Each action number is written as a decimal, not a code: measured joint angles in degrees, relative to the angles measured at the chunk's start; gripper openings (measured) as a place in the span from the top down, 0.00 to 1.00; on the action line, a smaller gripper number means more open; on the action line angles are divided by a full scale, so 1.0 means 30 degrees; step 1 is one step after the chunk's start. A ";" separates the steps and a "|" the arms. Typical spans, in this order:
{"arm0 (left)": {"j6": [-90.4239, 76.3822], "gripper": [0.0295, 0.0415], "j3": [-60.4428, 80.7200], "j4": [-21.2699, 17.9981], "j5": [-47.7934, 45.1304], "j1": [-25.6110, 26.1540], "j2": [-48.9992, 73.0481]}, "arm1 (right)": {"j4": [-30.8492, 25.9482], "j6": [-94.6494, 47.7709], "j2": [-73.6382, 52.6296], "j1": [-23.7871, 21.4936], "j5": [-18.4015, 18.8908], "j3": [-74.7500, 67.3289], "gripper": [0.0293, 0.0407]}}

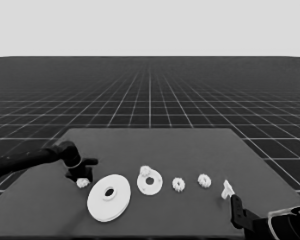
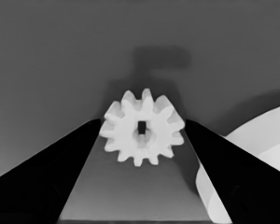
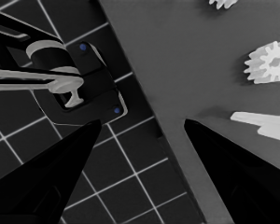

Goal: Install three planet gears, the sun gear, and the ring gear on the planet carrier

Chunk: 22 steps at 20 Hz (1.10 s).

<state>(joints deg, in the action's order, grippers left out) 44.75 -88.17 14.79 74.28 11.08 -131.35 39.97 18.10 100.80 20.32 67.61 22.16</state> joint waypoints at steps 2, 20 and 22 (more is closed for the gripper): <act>-0.0004 0.85 -0.0013 0.0007 -0.0010 0.0009 -0.0005 | 0.0000 0.0000 0.0000 0.0000 0.0000 0.0000 0.19; 0.0741 0.86 0.2621 -0.2545 0.2886 -0.3807 0.1347 | 0.0000 0.0000 0.0000 0.0000 0.0000 0.0000 0.19; 1.2404 0.86 0.7394 -0.1216 0.4649 -0.3618 -0.4719 | 0.0000 0.0000 0.0000 0.0000 0.0000 0.0000 0.19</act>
<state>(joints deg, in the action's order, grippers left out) 81.97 -65.99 11.14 88.23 0.23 -145.51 39.97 18.10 100.80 20.32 67.61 22.16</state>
